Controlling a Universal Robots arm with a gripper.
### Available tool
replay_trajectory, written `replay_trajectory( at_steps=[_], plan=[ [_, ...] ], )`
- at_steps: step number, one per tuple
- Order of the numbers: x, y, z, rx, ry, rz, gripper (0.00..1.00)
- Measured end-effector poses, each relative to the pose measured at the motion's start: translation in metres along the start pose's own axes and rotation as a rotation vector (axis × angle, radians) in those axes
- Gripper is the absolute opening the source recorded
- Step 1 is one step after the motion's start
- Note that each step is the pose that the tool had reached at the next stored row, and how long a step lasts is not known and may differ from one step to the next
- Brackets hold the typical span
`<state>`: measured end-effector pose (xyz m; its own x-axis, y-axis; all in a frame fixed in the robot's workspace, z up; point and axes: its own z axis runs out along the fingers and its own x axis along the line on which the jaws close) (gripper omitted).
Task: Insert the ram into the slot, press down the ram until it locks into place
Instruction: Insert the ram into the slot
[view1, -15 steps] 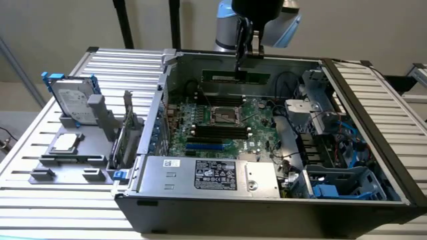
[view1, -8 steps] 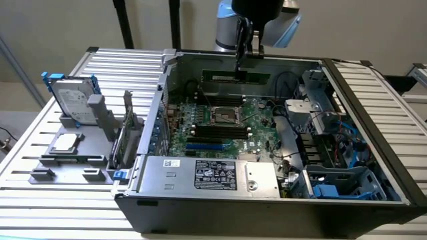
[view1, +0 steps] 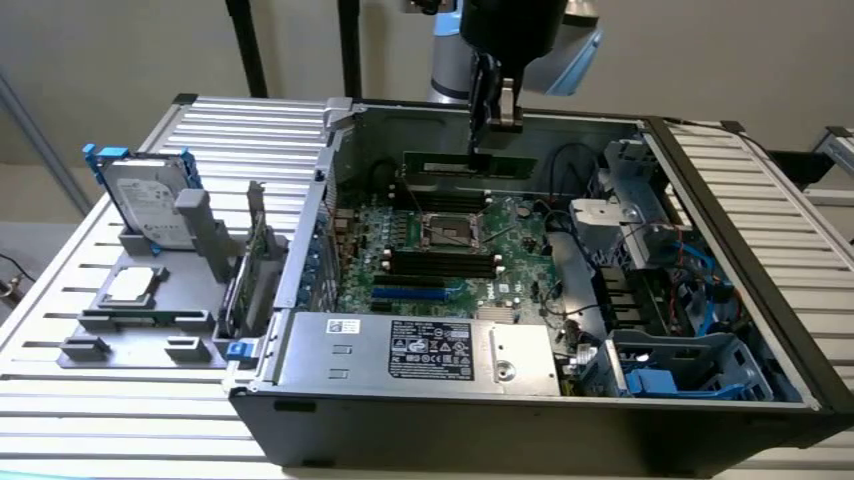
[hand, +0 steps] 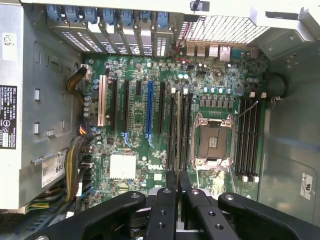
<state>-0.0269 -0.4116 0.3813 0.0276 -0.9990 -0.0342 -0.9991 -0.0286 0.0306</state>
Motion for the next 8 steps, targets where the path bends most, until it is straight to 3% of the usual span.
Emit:
replay_trajectory(
  at_steps=[8],
  plan=[
    [0.0,-0.0003,0.0145,0.0,0.0,0.0,0.13]
  ],
)
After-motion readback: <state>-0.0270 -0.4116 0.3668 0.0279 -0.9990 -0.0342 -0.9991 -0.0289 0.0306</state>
